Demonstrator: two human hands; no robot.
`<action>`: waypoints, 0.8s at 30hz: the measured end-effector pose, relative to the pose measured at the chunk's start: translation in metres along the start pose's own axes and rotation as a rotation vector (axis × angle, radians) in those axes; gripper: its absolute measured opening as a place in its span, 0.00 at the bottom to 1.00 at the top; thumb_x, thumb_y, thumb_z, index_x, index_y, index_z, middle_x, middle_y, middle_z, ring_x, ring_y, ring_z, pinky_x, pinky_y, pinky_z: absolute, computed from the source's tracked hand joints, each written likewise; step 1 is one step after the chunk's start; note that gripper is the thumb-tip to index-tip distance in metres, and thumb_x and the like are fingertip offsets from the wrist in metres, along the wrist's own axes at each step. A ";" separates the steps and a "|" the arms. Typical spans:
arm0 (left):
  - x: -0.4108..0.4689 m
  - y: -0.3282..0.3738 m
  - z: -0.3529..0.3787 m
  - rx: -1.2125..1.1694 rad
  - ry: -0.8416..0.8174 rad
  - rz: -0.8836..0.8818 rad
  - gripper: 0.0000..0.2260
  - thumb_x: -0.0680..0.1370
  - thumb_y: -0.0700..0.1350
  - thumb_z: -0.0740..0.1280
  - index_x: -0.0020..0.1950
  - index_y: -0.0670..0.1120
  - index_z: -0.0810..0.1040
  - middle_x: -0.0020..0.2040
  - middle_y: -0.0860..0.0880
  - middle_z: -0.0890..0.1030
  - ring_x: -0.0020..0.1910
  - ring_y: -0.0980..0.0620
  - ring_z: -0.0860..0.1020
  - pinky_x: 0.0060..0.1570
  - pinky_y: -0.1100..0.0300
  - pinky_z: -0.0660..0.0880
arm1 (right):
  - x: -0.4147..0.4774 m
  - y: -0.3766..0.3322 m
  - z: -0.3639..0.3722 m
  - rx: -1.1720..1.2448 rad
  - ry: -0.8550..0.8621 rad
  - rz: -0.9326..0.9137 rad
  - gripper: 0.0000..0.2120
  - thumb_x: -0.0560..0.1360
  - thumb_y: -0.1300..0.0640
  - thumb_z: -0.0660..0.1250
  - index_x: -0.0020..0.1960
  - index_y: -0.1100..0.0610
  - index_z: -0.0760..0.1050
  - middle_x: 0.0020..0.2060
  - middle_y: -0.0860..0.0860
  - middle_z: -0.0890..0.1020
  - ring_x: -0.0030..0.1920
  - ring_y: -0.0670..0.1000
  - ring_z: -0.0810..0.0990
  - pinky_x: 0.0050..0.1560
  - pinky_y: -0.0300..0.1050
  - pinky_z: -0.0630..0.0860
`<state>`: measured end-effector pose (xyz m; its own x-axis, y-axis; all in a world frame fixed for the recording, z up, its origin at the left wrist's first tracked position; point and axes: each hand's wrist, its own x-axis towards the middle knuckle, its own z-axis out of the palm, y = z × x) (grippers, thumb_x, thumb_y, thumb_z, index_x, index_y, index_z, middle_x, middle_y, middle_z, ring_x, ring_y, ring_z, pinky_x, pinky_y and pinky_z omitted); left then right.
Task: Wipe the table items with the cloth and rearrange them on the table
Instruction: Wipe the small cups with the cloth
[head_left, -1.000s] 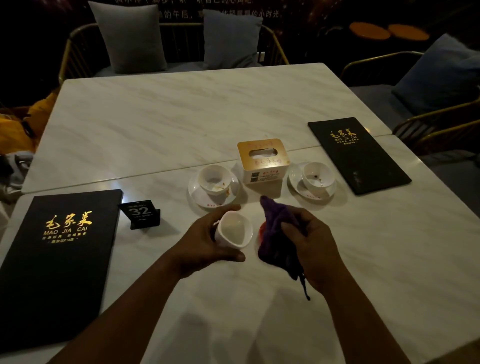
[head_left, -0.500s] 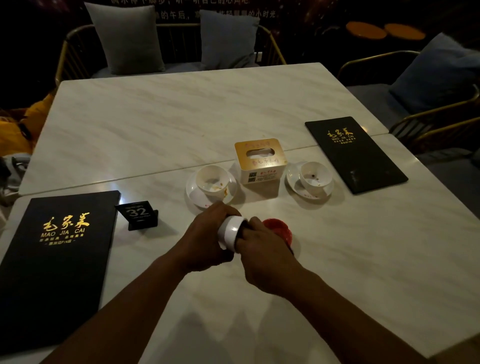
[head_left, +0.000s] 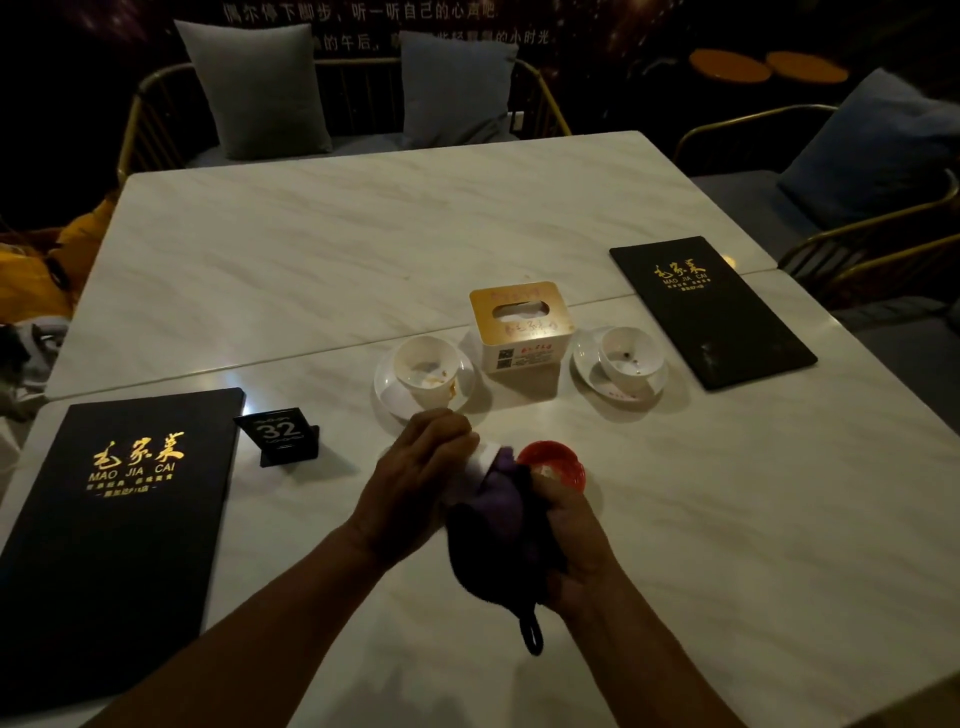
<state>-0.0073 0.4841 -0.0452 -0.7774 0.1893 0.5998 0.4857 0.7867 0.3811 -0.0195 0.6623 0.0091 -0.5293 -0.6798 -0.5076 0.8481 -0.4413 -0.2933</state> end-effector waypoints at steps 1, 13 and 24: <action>0.002 -0.003 0.000 0.008 0.000 -0.014 0.26 0.67 0.41 0.79 0.60 0.45 0.70 0.61 0.46 0.71 0.61 0.45 0.73 0.55 0.53 0.78 | 0.003 0.003 -0.006 0.095 0.004 -0.045 0.25 0.60 0.65 0.81 0.55 0.71 0.81 0.51 0.68 0.82 0.46 0.62 0.84 0.55 0.56 0.79; -0.006 0.005 -0.002 -0.375 0.019 -0.573 0.36 0.60 0.59 0.83 0.63 0.49 0.75 0.58 0.58 0.80 0.57 0.59 0.78 0.53 0.70 0.75 | -0.012 -0.046 -0.017 -1.044 0.436 -0.509 0.12 0.81 0.60 0.62 0.57 0.45 0.79 0.51 0.47 0.85 0.53 0.49 0.83 0.55 0.47 0.81; -0.008 0.013 0.002 -0.377 -0.007 -0.624 0.35 0.62 0.57 0.82 0.65 0.55 0.74 0.59 0.61 0.79 0.58 0.61 0.78 0.53 0.64 0.78 | -0.018 -0.011 -0.008 -1.526 0.272 -0.600 0.22 0.80 0.61 0.64 0.68 0.39 0.73 0.53 0.42 0.82 0.53 0.43 0.82 0.56 0.40 0.81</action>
<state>0.0044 0.4940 -0.0461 -0.9564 -0.2233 0.1880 0.0554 0.4937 0.8679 -0.0190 0.6841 0.0152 -0.8874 -0.4486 -0.1064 -0.1315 0.4675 -0.8741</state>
